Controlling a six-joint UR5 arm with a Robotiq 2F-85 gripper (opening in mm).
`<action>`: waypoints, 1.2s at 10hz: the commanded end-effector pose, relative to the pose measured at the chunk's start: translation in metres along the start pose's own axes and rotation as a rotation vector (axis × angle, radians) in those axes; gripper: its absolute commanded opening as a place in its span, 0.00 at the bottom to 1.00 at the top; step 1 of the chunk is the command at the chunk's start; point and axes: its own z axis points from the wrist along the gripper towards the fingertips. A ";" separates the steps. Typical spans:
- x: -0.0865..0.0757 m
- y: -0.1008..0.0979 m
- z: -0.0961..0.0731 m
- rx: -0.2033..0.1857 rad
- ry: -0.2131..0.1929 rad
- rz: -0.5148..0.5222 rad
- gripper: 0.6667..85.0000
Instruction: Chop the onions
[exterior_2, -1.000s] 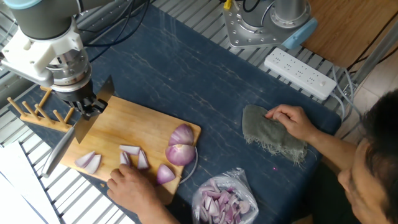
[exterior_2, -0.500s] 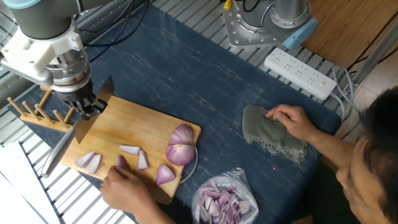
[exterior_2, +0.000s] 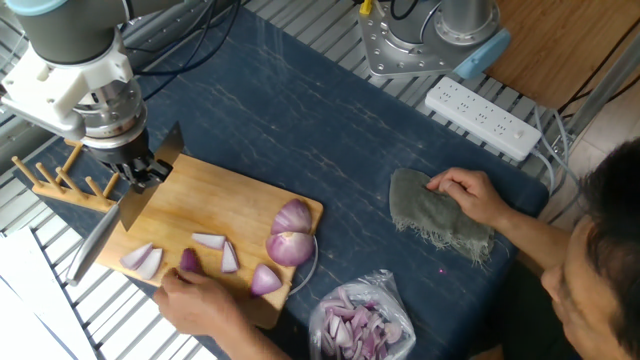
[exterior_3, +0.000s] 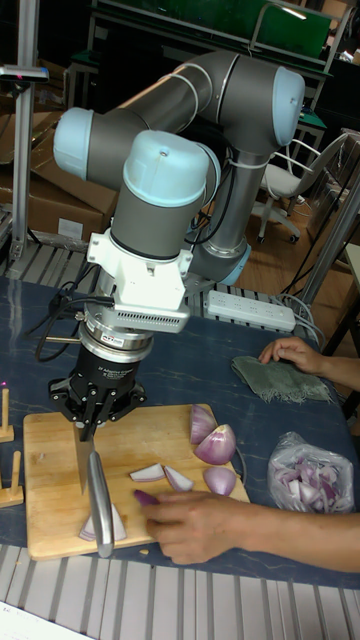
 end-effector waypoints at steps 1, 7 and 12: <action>-0.003 0.001 -0.001 -0.007 -0.011 -0.005 0.00; -0.006 0.003 -0.001 -0.006 -0.012 0.032 0.00; -0.010 -0.002 0.003 0.006 -0.011 0.026 0.00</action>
